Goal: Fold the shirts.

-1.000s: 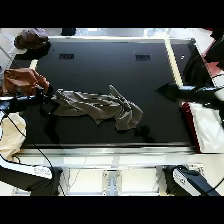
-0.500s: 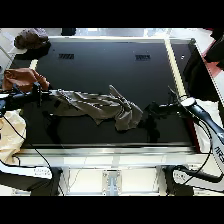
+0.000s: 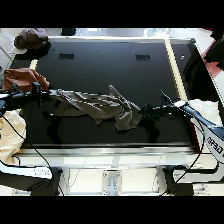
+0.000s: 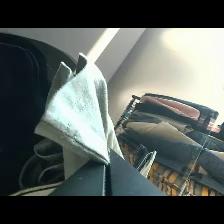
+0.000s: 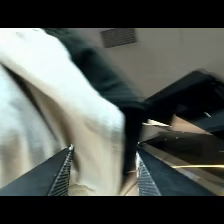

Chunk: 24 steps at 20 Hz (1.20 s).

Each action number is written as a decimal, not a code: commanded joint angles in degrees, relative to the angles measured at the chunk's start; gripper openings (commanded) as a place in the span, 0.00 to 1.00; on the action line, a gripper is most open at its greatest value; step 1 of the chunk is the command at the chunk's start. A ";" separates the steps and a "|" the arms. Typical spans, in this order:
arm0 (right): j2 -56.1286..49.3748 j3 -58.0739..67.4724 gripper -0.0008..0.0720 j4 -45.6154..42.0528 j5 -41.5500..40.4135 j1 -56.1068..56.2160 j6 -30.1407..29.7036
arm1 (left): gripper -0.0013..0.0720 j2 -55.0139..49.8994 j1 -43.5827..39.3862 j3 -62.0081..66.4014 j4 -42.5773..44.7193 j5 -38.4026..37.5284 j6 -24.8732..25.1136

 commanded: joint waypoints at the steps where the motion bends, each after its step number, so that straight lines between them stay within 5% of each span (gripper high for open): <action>1: -2.16 0.87 0.52 5.66 -0.66 2.51 -4.20 | 0.03 0.04 0.07 0.07 0.02 -0.02 0.02; 2: -2.32 1.70 0.39 5.70 -0.59 3.39 -4.15 | 0.03 0.04 0.07 0.07 0.02 -0.09 0.07; 3: -2.21 2.86 0.06 5.66 0.83 3.65 -4.13 | 0.03 0.22 0.09 0.09 -0.24 -0.55 1.62; 8: 8.81 13.57 0.04 2.29 11.93 -0.48 -4.52 | 0.03 9.94 3.61 0.13 -14.47 -1.36 21.99; 13: 29.66 33.07 0.04 -7.08 25.46 -7.02 2.21 | 0.03 30.71 9.57 0.13 -21.79 -1.55 27.56; 17: 40.74 51.17 0.04 -12.74 25.59 -7.13 4.15 | 0.03 49.59 10.80 0.26 -30.10 0.13 32.54; 22: 40.89 70.42 0.04 -30.58 25.66 -7.13 7.10 | 0.03 64.81 10.80 4.37 -24.22 10.12 32.50; 24: 39.04 70.49 0.04 -36.52 25.68 -7.13 7.13 | 0.03 65.68 10.78 4.44 -14.58 7.54 23.32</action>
